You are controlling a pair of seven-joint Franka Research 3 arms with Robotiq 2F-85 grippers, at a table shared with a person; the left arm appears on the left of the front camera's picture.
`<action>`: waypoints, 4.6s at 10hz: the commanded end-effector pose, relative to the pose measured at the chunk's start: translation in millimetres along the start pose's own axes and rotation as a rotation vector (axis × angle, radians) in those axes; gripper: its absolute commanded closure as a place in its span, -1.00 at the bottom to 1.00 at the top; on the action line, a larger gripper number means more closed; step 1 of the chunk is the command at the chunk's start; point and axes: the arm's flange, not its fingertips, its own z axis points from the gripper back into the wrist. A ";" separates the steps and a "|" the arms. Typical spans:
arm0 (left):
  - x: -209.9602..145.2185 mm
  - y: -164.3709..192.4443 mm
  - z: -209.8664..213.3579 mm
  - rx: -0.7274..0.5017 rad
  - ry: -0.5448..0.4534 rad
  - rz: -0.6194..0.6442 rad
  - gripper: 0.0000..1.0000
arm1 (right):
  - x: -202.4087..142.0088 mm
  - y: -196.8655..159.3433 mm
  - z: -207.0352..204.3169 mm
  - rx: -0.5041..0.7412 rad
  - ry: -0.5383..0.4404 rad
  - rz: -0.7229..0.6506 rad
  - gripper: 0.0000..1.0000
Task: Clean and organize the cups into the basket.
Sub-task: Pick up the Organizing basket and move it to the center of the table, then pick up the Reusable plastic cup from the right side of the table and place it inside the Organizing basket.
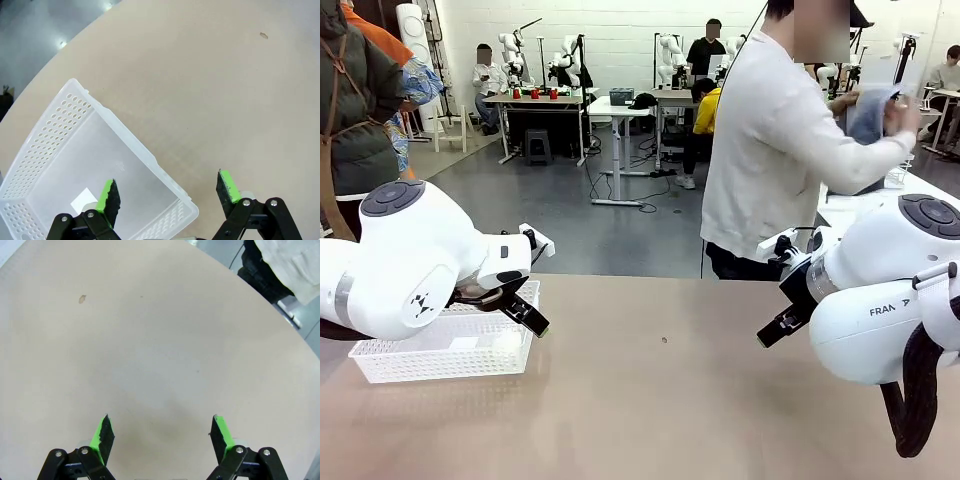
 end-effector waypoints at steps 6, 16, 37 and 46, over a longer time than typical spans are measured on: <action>-20.9 17.7 168.6 0.031 0.033 -0.042 -1.00 | -16.6 59.0 170.0 -0.033 0.181 -0.033 -1.00; -22.8 100.9 174.0 -0.899 -0.066 0.538 -1.00 | -36.3 -10.1 171.4 0.763 -0.111 -0.384 -1.00; -265.9 292.4 175.3 -1.081 -0.327 1.146 -1.00 | -293.7 -196.8 226.5 0.970 -0.450 -1.042 -1.00; -265.9 292.4 175.3 -1.081 -0.327 1.146 -1.00 | -293.7 -196.8 226.5 0.970 -0.450 -1.042 -1.00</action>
